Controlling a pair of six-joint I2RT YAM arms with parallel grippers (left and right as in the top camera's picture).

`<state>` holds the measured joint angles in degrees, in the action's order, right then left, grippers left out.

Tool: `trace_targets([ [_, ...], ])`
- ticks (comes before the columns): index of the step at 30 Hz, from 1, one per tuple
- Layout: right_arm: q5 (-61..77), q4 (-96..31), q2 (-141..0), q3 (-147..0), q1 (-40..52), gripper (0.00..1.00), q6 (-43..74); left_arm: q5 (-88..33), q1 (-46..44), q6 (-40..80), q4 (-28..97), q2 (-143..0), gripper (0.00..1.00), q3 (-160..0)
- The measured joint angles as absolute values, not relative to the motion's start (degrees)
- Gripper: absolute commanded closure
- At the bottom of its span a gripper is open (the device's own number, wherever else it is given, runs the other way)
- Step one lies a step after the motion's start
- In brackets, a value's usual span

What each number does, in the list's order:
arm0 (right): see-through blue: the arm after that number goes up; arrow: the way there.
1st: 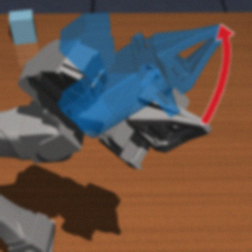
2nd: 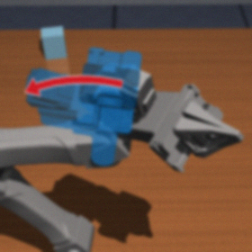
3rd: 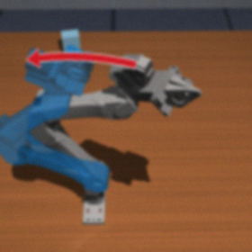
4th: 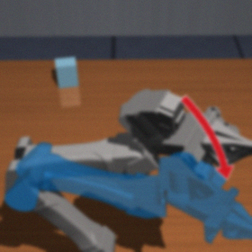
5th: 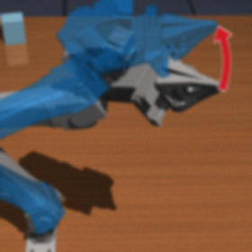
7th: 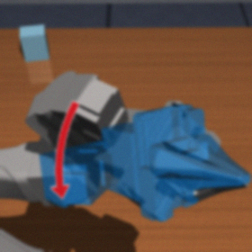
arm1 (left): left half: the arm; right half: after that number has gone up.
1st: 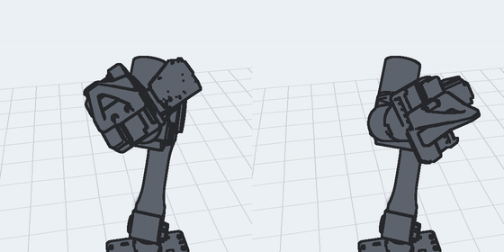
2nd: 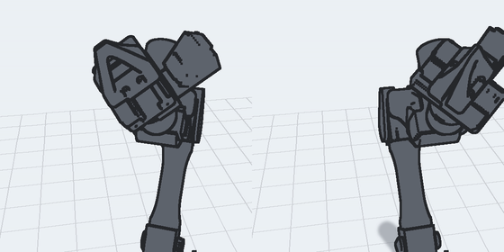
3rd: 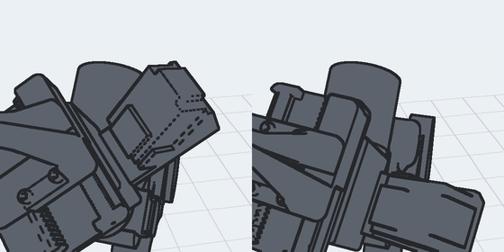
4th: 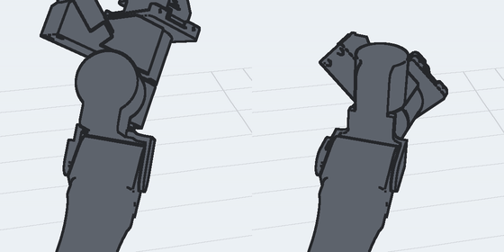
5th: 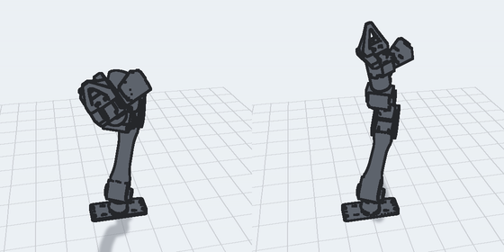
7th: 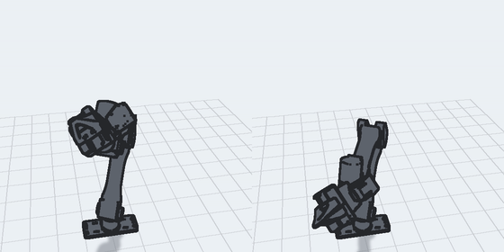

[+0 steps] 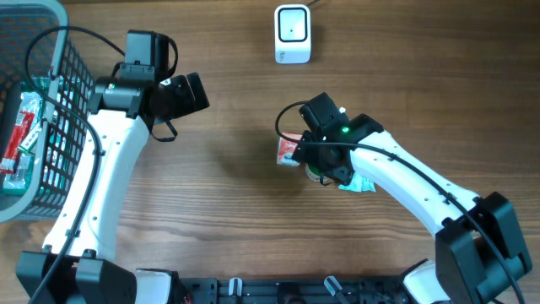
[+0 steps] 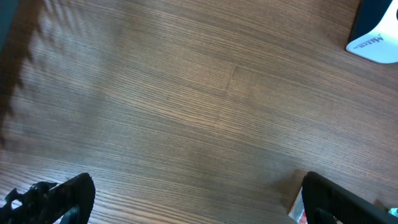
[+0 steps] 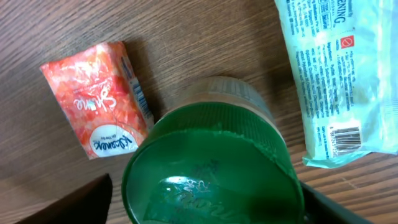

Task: Scan the item barcode
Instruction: 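Lower the right gripper and grasp the jar's green lid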

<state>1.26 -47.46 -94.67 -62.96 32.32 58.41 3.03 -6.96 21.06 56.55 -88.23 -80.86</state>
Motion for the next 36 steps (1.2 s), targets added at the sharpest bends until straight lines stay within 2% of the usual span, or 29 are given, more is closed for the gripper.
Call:
trace_targets([
  [1, 1.26, -47.42, -94.67, -62.96, 32.32, 0.17, 58.67, 3.03, -6.96, 21.06, 56.58, -88.23, 0.0, -80.86],
  [4, 1.23, -47.24, -94.67, -62.96, 32.32, 0.27, 59.31, 3.03, -6.96, 21.06, 56.55, -88.23, 0.0, -80.86],
  [12, 0.82, -47.53, -94.61, -62.98, 32.34, 0.33, 58.57, 3.03, -6.96, 21.06, 56.55, -88.23, 0.0, -80.86],
  [22, 0.86, -54.13, -94.63, -64.36, 32.32, 0.33, 35.11, 3.05, -6.96, 21.06, 56.58, -88.23, 0.0, -80.86],
  [23, 0.82, -55.24, -94.7, -64.84, 32.32, 0.3, 31.51, 3.03, -6.96, 21.06, 56.55, -88.23, 0.0, -80.86],
  [25, 0.84, -56.53, -94.72, -65.76, 32.32, 0.06, 24.82, 3.03, -6.96, 21.06, 56.55, -88.23, 0.0, -80.86],
  [26, 0.82, -56.71, -94.72, -66.0, 32.32, 0.0, 22.09, 3.03, -6.96, 21.06, 56.58, -88.23, 0.0, -80.86],
  [31, 0.8, -55.75, -94.72, -66.28, 32.32, 0.0, 16.08, 3.03, -6.96, 21.06, 56.58, -88.23, 0.0, -80.86],
  [36, 0.8, -54.83, -94.72, -66.28, 32.32, 0.0, 22.59, 3.03, -6.96, 21.06, 56.55, -88.23, 0.0, -80.86],
])
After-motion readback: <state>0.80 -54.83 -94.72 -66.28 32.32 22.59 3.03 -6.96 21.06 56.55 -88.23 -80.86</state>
